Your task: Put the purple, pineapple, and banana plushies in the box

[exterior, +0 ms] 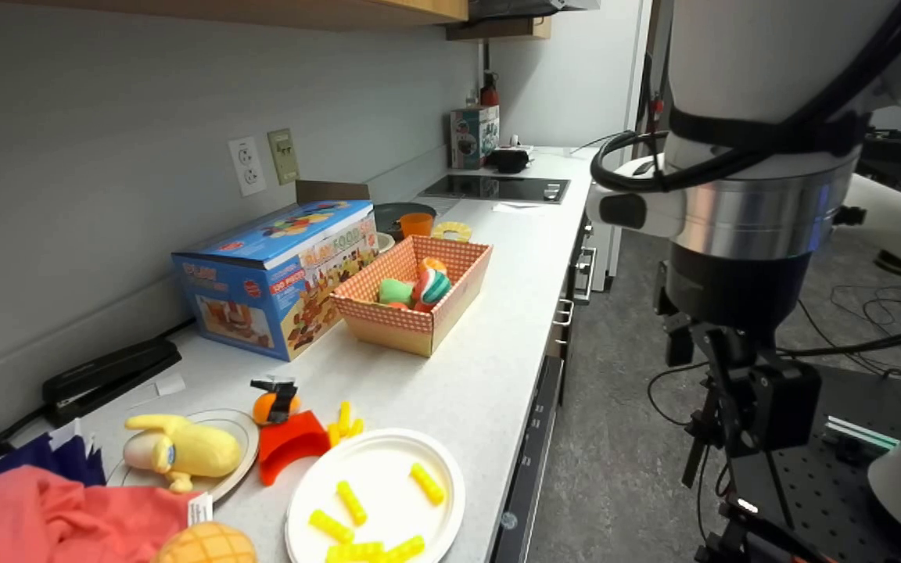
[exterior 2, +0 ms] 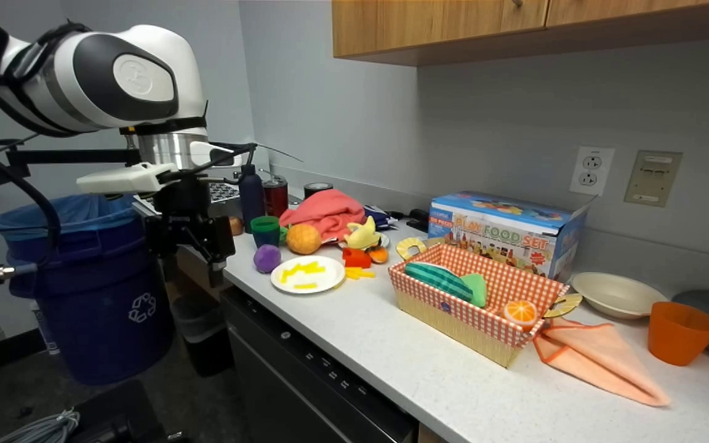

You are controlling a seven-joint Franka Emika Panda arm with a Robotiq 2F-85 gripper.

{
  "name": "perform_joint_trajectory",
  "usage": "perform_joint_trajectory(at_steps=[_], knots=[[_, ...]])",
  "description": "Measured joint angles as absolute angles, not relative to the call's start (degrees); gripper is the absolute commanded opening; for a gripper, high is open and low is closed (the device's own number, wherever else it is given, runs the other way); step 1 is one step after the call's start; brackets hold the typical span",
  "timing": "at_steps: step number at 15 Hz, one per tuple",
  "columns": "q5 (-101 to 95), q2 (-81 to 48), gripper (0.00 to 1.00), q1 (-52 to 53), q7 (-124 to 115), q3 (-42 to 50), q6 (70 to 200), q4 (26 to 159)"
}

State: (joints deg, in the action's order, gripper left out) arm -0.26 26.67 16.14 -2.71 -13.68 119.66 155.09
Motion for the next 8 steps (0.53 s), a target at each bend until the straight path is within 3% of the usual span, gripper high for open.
perform_joint_trajectory(at_steps=[8], knots=[[-4.8, 23.8, 1.00, 15.7, -1.5, -13.6, 120.9, 143.2]])
